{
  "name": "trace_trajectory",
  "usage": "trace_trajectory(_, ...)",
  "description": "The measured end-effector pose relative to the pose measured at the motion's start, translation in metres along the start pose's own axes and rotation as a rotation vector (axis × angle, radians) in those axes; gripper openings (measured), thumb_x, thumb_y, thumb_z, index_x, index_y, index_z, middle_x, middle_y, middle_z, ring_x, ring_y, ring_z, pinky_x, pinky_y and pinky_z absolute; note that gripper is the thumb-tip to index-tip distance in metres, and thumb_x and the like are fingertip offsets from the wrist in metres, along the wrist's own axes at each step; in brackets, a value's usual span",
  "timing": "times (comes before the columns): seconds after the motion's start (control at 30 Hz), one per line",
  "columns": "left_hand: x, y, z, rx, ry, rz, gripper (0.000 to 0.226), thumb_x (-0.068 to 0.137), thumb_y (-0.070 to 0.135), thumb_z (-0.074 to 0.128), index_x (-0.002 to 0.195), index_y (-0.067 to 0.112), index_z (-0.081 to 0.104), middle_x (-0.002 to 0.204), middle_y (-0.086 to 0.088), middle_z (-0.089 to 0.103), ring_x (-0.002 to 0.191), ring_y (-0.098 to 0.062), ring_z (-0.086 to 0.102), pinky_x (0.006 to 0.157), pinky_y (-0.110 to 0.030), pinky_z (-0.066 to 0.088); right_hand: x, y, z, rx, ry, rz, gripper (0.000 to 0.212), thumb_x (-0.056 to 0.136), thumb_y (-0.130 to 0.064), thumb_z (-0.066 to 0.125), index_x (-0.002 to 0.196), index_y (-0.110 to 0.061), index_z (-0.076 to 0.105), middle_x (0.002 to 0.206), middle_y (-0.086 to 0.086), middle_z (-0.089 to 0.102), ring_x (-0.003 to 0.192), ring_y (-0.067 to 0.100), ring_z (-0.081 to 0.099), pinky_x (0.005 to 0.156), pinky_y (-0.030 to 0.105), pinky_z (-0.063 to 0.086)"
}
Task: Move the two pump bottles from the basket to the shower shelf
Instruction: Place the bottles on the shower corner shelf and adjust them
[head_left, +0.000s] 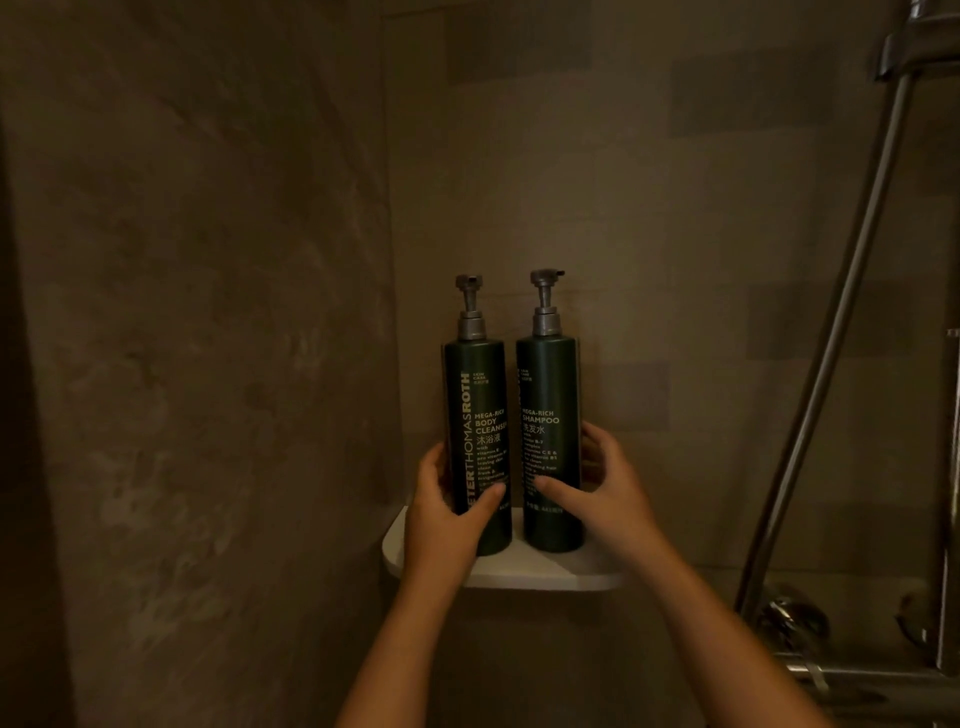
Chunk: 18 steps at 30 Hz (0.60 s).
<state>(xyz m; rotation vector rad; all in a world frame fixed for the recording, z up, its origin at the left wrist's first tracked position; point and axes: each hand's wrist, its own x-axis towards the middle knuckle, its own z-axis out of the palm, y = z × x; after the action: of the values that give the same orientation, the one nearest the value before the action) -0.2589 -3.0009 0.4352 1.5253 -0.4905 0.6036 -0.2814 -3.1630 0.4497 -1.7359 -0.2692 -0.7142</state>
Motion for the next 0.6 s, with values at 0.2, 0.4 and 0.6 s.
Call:
trace_trajectory(0.2,0.0034,-0.0036,0.0006,0.000,-0.027,-0.012,0.069,0.071,0.008,0.071,0.127,0.025,0.034,0.101,0.024,0.046,0.094,0.002,0.049,0.075,-0.012,0.040,0.0006,0.0024,0.0002,0.004,0.006,0.017,0.063,0.070,-0.015,0.072,0.122,-0.029,0.039,0.095,-0.024,0.046,0.089,-0.002,0.047,0.071,0.017,0.039)
trace_trajectory(0.4,0.0025,-0.0029,0.0031,0.009,-0.005,-0.008,0.068,0.070,0.010,0.072,0.125,0.026,0.036,0.100,0.027,0.046,0.088,0.011,0.047,0.068,-0.008,0.039,0.0011,0.0041,0.0028,-0.004,0.037,0.020,0.064,0.069,-0.016,0.073,0.122,-0.026,0.039,0.098,-0.019,0.047,0.092,0.000,0.046,0.069,0.015,0.038)
trace_trajectory(0.6,0.0028,0.0010,0.0085,0.047,0.027,-0.033,0.079,0.064,0.013,0.077,0.128,0.024,0.032,0.109,0.014,0.046,0.100,-0.006,0.047,0.078,-0.021,0.040,0.0025,0.0048,0.0082,-0.001,0.096,0.033,0.073,0.064,-0.017,0.077,0.123,-0.025,0.035,0.106,-0.012,0.047,0.097,0.005,0.047,0.069,0.016,0.039)
